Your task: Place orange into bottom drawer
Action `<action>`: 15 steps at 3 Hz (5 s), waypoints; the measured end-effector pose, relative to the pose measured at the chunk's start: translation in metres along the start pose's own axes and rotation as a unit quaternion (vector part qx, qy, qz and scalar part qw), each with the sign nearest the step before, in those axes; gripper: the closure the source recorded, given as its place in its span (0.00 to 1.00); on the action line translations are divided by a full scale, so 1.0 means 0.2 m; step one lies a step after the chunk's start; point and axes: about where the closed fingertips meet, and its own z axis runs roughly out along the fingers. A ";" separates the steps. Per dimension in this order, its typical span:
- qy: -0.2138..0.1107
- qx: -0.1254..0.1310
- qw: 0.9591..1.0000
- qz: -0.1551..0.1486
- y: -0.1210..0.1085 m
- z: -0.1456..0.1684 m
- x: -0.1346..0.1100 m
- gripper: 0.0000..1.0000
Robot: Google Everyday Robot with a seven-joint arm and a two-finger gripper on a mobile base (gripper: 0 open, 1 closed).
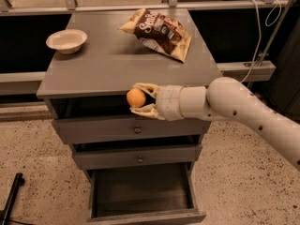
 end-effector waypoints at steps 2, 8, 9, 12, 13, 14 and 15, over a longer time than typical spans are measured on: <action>0.003 -0.002 1.000 -0.030 0.00 0.01 0.01 1.00; -0.026 -0.060 0.997 -0.049 0.70 -0.24 0.91 1.00; -0.027 -0.064 0.998 0.002 0.89 -0.28 1.18 1.00; 0.005 -0.049 0.977 0.209 1.24 -0.06 1.75 1.00; -0.004 -0.040 0.951 0.306 1.53 0.09 2.04 1.00; -0.034 -0.022 0.939 0.340 1.62 0.15 2.16 1.00; -0.038 -0.019 0.937 0.346 1.64 0.17 2.19 1.00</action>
Offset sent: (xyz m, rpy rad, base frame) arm 0.0006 -0.0005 -0.0029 -0.0331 -0.0565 0.0222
